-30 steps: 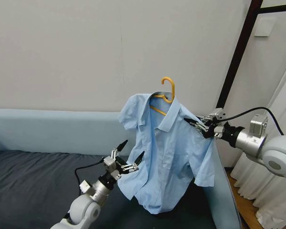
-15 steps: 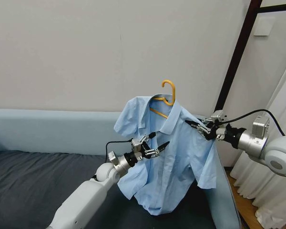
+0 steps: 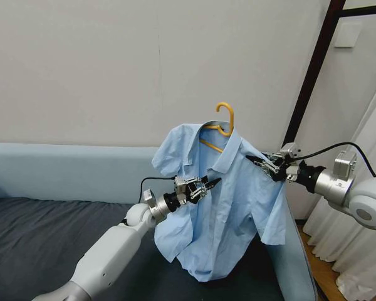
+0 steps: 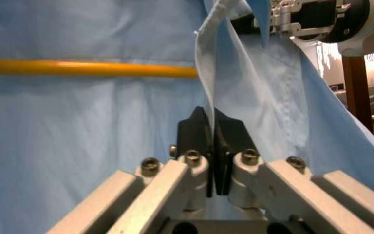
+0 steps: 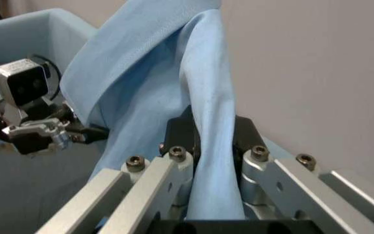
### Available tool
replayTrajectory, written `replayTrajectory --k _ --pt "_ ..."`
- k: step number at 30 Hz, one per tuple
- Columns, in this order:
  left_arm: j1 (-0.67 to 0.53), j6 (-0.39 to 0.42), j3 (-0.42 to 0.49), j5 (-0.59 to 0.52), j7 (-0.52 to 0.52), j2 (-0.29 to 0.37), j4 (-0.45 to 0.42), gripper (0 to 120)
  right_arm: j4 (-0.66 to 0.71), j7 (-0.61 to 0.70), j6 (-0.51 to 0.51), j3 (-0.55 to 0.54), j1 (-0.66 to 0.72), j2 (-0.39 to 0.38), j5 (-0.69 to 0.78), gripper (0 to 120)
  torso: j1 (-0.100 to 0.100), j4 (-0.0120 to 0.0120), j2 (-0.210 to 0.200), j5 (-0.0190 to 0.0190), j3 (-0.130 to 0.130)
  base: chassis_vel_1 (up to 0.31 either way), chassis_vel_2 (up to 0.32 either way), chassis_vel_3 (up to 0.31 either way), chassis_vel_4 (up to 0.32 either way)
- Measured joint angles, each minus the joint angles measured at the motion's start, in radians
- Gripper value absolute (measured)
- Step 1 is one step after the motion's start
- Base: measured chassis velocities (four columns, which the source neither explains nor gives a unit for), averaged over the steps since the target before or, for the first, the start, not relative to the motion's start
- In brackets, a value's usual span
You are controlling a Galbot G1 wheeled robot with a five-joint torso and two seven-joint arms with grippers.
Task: Pick up the clothes from the sofa and hang them on the clothes hanger.
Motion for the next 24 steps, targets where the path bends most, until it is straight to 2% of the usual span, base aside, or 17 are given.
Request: replayTrajectory --k 9,15,20,22,24 --pt "-0.092 -0.045 -0.055 0.068 -0.017 0.015 -0.033 0 0.058 0.077 -0.069 0.016 0.072 -0.058 0.083 8 0.000 -0.0001 0.000 -0.0001 0.000 0.000 0.000 0.000 0.000" --pt "-0.103 -0.057 -0.059 0.100 -0.049 0.029 -0.046 0 0.084 0.100 -0.091 0.021 0.104 -0.067 0.116 8 0.000 -0.0001 0.000 -0.0001 0.000 0.000 0.000 0.000 0.000" --pt "-0.015 -0.099 -0.035 0.146 -0.181 0.041 -0.096 0 0.116 0.143 -0.107 0.028 0.113 -0.074 0.142 8 0.000 -0.0001 0.000 -0.0001 0.000 0.000 0.000 0.000 0.000" --pt "0.008 -0.103 -0.034 0.150 -0.202 0.044 -0.109 0 0.118 0.156 -0.107 0.032 0.106 -0.074 0.143 8 0.000 -0.0001 0.000 -0.0003 0.000 0.000 0.000 0.000 0.000" --pt "0.057 -0.103 -0.043 0.154 -0.221 0.057 -0.134 5 0.115 0.191 -0.107 0.061 0.071 -0.069 0.135 8 0.000 -0.0001 0.000 -0.0003 0.000 0.000 0.000 0.000 0.000"
